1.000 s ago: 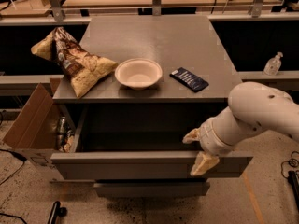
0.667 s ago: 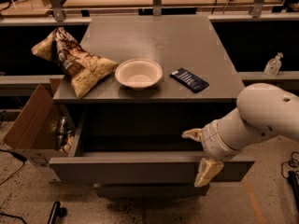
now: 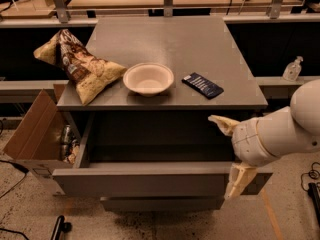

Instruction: Open top drawer

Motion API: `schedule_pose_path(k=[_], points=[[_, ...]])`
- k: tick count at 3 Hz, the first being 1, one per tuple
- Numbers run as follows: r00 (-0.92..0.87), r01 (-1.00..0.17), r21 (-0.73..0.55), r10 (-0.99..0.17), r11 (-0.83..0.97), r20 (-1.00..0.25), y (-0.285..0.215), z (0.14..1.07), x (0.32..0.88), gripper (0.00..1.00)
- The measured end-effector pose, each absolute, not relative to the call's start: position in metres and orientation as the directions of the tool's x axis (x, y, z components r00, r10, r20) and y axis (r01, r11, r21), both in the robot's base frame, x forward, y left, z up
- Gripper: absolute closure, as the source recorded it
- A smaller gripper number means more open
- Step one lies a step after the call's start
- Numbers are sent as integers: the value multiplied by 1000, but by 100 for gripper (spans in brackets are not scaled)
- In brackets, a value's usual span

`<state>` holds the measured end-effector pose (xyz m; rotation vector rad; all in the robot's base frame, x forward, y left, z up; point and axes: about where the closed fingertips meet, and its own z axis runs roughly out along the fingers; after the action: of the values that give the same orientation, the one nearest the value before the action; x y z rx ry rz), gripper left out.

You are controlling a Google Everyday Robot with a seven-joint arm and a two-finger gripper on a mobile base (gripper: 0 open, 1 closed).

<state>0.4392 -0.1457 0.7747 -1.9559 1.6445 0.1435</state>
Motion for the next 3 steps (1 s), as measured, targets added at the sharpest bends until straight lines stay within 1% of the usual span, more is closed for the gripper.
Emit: schedule_pose_path(k=[1,3], points=[[234,-929,-365,-868,-66,-439,-152,790,457,0],[185,-944,-326,-886,-41,-426,-165,782,496,41]])
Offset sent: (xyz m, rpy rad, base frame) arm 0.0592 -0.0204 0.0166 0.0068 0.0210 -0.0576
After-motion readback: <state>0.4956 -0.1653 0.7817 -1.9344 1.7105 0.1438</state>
